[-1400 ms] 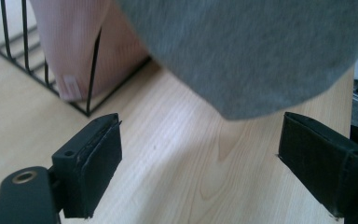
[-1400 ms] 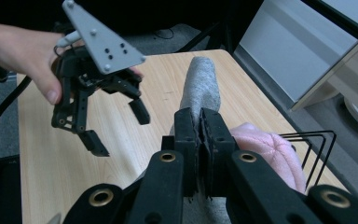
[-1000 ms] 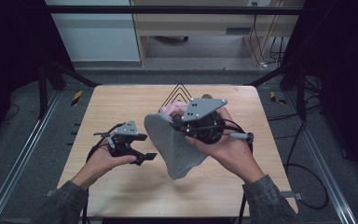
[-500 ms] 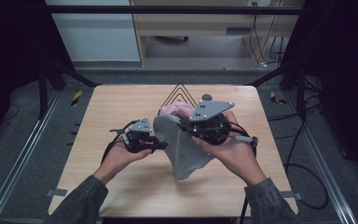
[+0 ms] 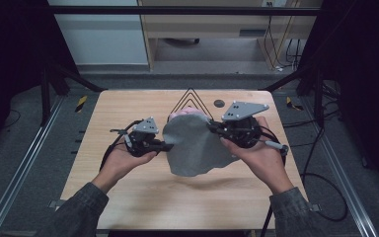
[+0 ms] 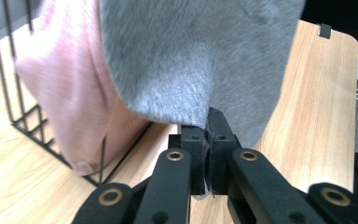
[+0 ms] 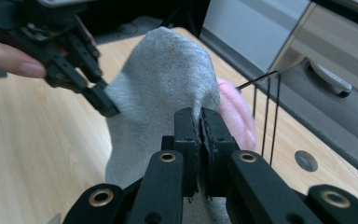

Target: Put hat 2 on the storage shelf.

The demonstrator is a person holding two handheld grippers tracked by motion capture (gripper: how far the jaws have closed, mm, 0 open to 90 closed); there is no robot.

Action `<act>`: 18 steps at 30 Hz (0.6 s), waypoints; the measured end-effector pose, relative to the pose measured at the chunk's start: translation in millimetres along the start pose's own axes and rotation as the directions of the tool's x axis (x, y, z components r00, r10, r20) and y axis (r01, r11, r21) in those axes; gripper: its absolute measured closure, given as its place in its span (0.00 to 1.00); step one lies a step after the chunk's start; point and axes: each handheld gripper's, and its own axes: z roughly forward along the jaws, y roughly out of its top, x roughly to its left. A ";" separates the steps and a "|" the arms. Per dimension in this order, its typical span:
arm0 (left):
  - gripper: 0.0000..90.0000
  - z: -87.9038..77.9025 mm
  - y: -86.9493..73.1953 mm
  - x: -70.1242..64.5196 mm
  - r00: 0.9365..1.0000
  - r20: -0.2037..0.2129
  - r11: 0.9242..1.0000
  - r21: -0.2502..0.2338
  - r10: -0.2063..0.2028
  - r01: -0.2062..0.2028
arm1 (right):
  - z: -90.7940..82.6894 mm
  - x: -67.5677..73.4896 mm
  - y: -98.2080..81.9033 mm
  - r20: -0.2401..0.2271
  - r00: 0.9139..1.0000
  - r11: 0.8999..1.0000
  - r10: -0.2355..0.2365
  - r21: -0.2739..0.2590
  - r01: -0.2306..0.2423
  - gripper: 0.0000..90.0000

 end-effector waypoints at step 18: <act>0.97 -58.5 71.6 19.6 0.992 -0.123 0.998 -0.059 0.024 -0.031 | -16.3 -42.3 40.1 0.060 0.993 0.987 0.103 -0.134 -0.094 0.96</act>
